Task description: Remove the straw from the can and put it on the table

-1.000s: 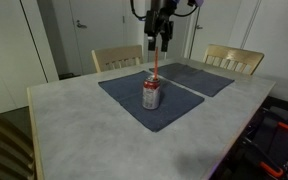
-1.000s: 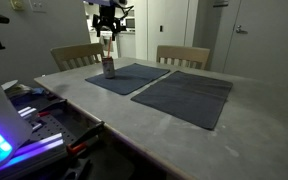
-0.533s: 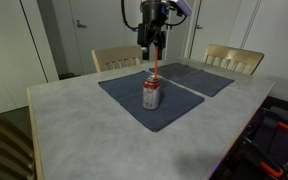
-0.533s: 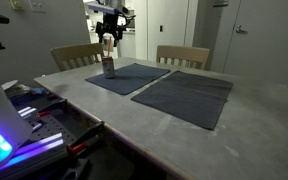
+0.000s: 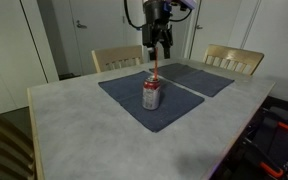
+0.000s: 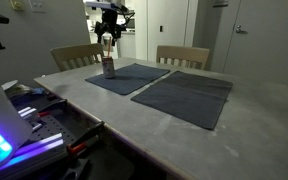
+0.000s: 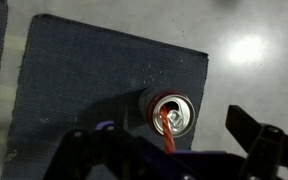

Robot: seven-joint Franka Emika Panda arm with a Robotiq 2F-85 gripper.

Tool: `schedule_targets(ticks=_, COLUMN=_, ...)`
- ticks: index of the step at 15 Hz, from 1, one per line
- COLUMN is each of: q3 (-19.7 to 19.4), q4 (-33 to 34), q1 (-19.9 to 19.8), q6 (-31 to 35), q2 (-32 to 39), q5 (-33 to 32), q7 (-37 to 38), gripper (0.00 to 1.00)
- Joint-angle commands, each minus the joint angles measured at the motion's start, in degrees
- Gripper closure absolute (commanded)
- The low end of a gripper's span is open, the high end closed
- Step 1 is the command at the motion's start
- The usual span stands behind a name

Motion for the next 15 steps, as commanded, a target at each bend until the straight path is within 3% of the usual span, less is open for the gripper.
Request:
schedule_targets(ticks=1, q3=0.43, q4=-0.07, q1=-0.40, q6=-2.20, q2=-0.64, q5=0.08, q7=0.74, gripper=0.00)
schedule_targets(ticks=3, q3=0.50, q4=-0.28, q1=-0.42, q6=-1.43, q2=-0.60, q5=0.14, q7=0.25, gripper=0.00)
schedule_targets(ticks=4, q3=0.53, q4=-0.43, q1=-0.37, q6=-0.78, q2=-0.65, q5=-0.18, q7=-0.16, gripper=0.12)
schedule_targets(ticks=5, q3=0.52, q4=-0.55, q1=-0.32, q6=-0.31, q2=-0.66, q5=-0.42, q7=-0.23, gripper=0.17)
schedule_targets(ticks=6, q3=0.54, q4=-0.83, q1=-0.27, q6=0.40, q2=-0.74, q5=-0.88, q7=-0.62, gripper=0.34)
schedule_targets(ticks=9, q3=0.59, q4=-1.78, q1=-0.11, q6=1.96, q2=-0.97, q5=-2.24, q7=-0.91, gripper=0.40)
schedule_targets(ticks=13, q3=0.72, q4=-2.92, q1=-0.10, q6=3.11, q2=-1.38, q5=-3.87, q7=-1.05, gripper=0.60)
schedule_targets(ticks=15, q3=0.74, q4=-3.56, q1=-0.08, q6=4.21, q2=-1.47, q5=-4.70, q7=-1.07, gripper=0.61)
